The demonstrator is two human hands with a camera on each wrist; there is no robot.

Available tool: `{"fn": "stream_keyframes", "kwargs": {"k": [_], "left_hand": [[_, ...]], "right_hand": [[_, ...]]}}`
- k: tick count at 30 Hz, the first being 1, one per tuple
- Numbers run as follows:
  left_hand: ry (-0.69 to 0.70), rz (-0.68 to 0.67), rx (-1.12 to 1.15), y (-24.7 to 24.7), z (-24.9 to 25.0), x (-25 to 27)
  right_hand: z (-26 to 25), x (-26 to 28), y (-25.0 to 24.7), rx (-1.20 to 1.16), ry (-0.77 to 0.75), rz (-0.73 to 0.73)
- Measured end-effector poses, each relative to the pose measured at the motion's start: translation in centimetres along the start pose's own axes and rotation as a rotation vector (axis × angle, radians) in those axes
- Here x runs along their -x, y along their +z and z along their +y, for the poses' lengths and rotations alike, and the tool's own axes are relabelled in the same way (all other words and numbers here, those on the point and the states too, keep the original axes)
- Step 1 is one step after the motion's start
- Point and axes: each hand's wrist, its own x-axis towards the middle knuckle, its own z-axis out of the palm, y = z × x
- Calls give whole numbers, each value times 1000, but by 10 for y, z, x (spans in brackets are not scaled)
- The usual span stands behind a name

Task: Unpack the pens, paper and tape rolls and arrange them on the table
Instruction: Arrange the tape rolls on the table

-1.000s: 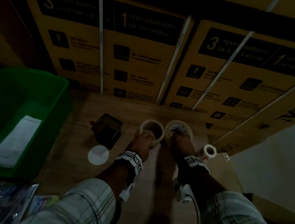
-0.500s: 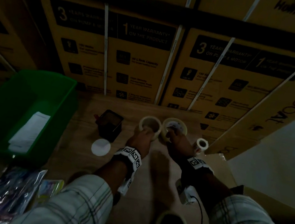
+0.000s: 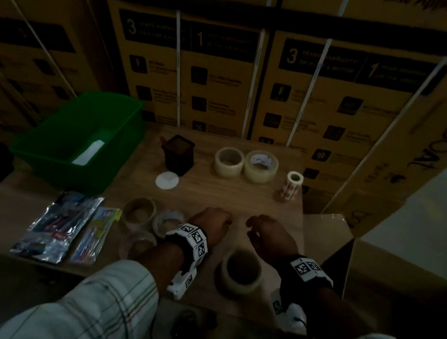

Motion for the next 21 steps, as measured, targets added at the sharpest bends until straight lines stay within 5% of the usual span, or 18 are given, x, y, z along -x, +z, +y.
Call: {"fn": "stream_keyframes", "kwargs": {"k": [9, 21], "left_hand": [[-35, 1, 95, 50, 12, 66], [-116, -90, 87, 58, 4, 70]], "right_hand": [[-10, 61, 30, 48, -92, -118], [-17, 59, 45, 267, -78, -328]]}}
